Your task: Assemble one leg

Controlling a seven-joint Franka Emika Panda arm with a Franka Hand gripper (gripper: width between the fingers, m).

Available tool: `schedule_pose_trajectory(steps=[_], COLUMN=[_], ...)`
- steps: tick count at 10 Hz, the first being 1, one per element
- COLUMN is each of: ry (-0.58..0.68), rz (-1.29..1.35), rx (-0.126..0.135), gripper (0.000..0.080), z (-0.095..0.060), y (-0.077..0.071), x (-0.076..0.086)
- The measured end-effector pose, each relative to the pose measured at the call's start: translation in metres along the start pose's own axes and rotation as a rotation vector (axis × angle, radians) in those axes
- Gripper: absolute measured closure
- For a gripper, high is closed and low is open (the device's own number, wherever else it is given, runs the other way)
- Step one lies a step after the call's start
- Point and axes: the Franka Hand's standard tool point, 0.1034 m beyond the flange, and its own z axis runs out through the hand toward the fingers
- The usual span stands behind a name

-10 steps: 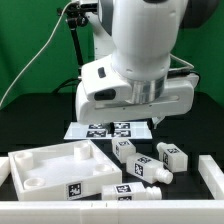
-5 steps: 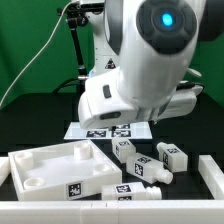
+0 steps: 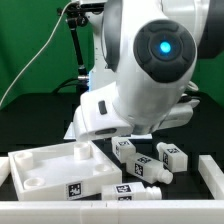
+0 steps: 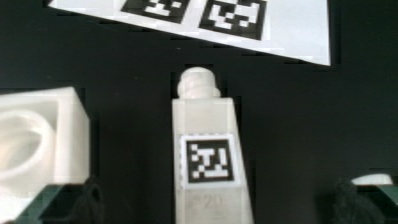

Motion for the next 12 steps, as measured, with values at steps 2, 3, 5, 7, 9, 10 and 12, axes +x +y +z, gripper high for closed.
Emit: schedule_pose_trajectory(steps=[2, 3, 5, 7, 9, 10, 12], ry=[0.002, 0.001, 0.000, -0.009, -0.028, -0.034, -0.039], rz=[-0.003, -0.004, 0.006, 0.071, 0.083, 0.083, 0.080], rx=[0.001, 0.001, -0.002, -0.020, -0.011, -0.009, -0.012], gripper=[0.0150, 0.0150, 0.0150, 0.0150, 0.0150, 0.0150, 0.0150], z=[0.000, 0.000, 0.000, 0.006, 0.016, 0.019, 0.027], y=[-0.001, -0.001, -0.001, 0.008, 0.014, 0.015, 0.012], x=[0.001, 0.001, 0.001, 0.003, 0.006, 0.008, 0.012])
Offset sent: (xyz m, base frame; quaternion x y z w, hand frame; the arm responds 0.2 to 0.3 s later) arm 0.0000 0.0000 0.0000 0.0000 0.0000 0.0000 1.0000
